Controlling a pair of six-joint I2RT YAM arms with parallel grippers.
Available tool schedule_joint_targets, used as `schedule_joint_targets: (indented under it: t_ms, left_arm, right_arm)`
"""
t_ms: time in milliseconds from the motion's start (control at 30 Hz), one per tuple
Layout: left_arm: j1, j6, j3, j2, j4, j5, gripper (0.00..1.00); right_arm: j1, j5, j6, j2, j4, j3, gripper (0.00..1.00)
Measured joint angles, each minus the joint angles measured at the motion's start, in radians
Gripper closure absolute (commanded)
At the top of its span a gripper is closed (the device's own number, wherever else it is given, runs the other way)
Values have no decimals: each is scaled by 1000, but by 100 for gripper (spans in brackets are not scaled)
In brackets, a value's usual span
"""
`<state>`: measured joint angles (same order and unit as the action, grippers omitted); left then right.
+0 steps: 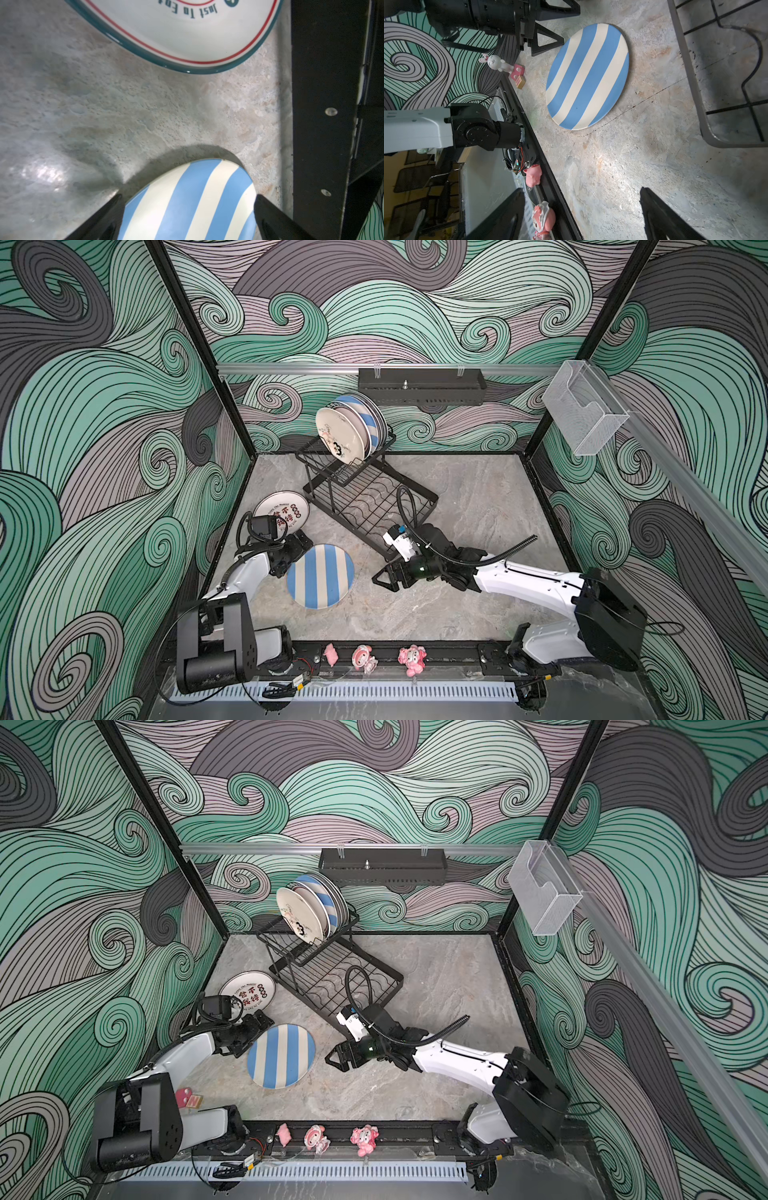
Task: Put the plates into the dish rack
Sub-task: 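Push the striped plate toward the rack with the left gripper while the right approaches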
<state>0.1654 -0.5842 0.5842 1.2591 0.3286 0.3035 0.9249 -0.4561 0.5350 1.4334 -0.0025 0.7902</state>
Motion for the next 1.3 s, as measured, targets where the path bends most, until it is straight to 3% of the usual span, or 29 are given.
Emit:
schedule_joint_targets:
  t_ms: [200, 567, 733, 1033, 1300]
  left_arm:
    - [-44, 9, -2, 28, -8, 14, 1]
    - [-44, 31, -1, -53, 32, -86, 1]
    - [-47, 28, -2, 18, 14, -53, 1]
    - [-55, 26, -16, 19, -10, 2, 1]
    - [-63, 10, -89, -74, -3, 51, 2]
  right_arm:
    - [3, -13, 126, 40, 21, -11, 14]
    - [3, -9, 191, 70, 21, -12, 13]
    - [3, -3, 237, 76, 31, -33, 13]
    - [3, 28, 284, 73, 32, -64, 10]
    - [3, 27, 312, 110, 52, -64, 9]
